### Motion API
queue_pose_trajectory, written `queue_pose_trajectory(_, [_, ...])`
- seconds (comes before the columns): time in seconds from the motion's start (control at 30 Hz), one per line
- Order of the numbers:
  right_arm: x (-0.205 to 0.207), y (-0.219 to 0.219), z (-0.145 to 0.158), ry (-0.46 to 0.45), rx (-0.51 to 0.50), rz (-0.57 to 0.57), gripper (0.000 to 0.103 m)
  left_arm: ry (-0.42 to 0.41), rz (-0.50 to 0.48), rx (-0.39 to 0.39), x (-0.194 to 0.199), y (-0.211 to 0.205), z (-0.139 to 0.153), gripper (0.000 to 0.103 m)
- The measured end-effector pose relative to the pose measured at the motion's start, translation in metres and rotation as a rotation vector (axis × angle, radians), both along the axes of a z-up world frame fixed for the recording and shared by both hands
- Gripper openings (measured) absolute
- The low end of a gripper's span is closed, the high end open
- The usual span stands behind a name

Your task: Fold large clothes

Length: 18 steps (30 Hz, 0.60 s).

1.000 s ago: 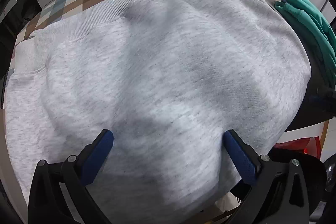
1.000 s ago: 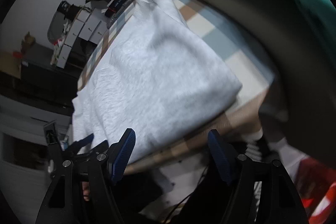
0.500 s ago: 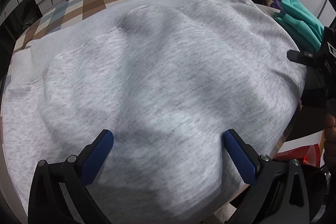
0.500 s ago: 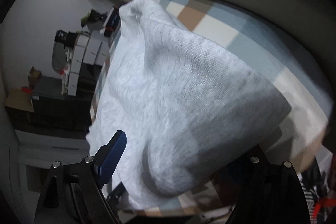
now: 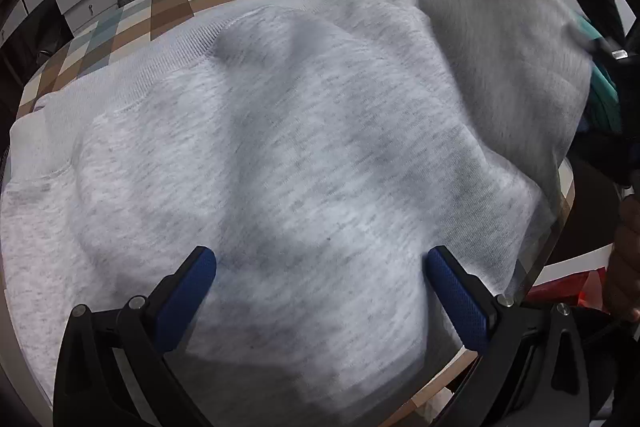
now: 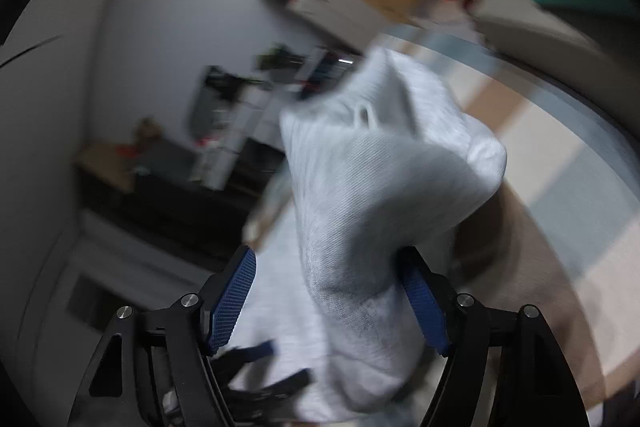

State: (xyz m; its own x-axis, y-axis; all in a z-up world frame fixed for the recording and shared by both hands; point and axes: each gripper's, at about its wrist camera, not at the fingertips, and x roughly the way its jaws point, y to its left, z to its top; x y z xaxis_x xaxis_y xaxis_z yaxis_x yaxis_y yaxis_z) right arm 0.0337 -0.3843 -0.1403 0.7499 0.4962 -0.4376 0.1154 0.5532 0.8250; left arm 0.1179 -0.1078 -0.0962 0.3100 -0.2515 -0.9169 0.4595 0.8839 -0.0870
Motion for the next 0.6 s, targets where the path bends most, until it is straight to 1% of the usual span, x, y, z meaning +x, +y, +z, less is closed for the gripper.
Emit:
queue_pose_trajectory(0.03, [0.002, -0.002, -0.007, 0.035, -0.006, -0.01, 0.075, 0.0, 0.001, -0.001, 0.0, 0.0, 0.0, 0.102])
queue_pose_trajectory(0.1, [0.009, -0.004, -0.017, 0.144, -0.066, -0.037, 0.075, -0.001, 0.001, -0.002, -0.001, 0.0, 0.0, 0.102])
queue_pose_trajectory(0.13, [0.01, -0.004, -0.02, 0.155, -0.07, -0.031, 0.075, -0.002, 0.001, -0.001, -0.001, 0.0, 0.0, 0.102])
queue_pose_trajectory(0.17, [0.012, -0.003, -0.019, 0.157, -0.096, -0.025, 0.075, -0.002, 0.001, -0.002, -0.001, 0.0, 0.0, 0.102])
queue_pose_trajectory(0.23, [0.018, 0.001, -0.016, 0.187, -0.217, -0.052, 0.075, -0.002, 0.001, -0.003, -0.001, 0.0, 0.0, 0.102])
queue_pose_trajectory(0.27, [0.023, 0.003, -0.017, 0.208, -0.247, -0.058, 0.075, -0.003, 0.001, -0.002, -0.001, 0.0, 0.0, 0.102])
queue_pose_trajectory(0.3, [0.03, 0.004, -0.02, 0.23, -0.262, -0.05, 0.069, -0.002, 0.001, -0.003, -0.001, 0.0, 0.0, 0.102])
queue_pose_trajectory(0.33, [0.034, 0.005, -0.023, 0.247, -0.276, -0.049, 0.056, -0.003, 0.001, -0.004, -0.001, 0.0, 0.0, 0.102])
queue_pose_trajectory(0.37, [0.034, 0.004, -0.024, 0.244, -0.287, -0.07, 0.053, -0.004, 0.0, -0.004, -0.001, 0.001, 0.0, 0.102])
queue_pose_trajectory(0.43, [0.031, 0.0, -0.024, 0.227, -0.274, -0.073, 0.037, -0.004, 0.002, -0.006, -0.001, 0.001, 0.0, 0.102])
queue_pose_trajectory(0.47, [0.03, 0.002, -0.022, 0.207, -0.296, -0.061, 0.035, -0.004, 0.004, -0.005, -0.001, 0.0, 0.0, 0.102])
queue_pose_trajectory(0.53, [0.029, 0.009, -0.006, 0.148, -0.376, -0.032, 0.03, -0.001, 0.01, -0.003, 0.0, -0.001, 0.0, 0.102])
queue_pose_trajectory(0.6, [0.027, 0.018, 0.011, 0.09, -0.487, -0.008, 0.028, 0.002, 0.013, -0.005, 0.001, -0.005, 0.0, 0.102])
